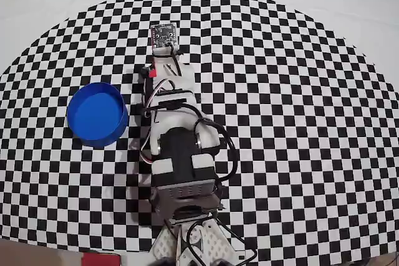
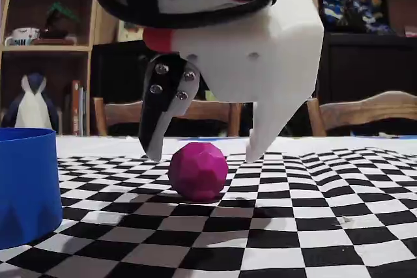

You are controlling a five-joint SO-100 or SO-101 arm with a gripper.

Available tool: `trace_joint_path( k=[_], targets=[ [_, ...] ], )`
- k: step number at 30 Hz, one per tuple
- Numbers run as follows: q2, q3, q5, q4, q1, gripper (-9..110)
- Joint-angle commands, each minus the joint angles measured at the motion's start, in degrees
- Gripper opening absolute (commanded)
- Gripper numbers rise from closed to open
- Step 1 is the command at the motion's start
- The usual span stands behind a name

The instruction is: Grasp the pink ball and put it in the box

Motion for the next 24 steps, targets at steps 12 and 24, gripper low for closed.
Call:
trace_joint_path(
  k=[12,24],
  targets=[
    [-1.41,-4.57,0.18,0.26,0.18,26],
    [-2.46,-5.27,0.26,0.26,-0.26,26]
  ],
)
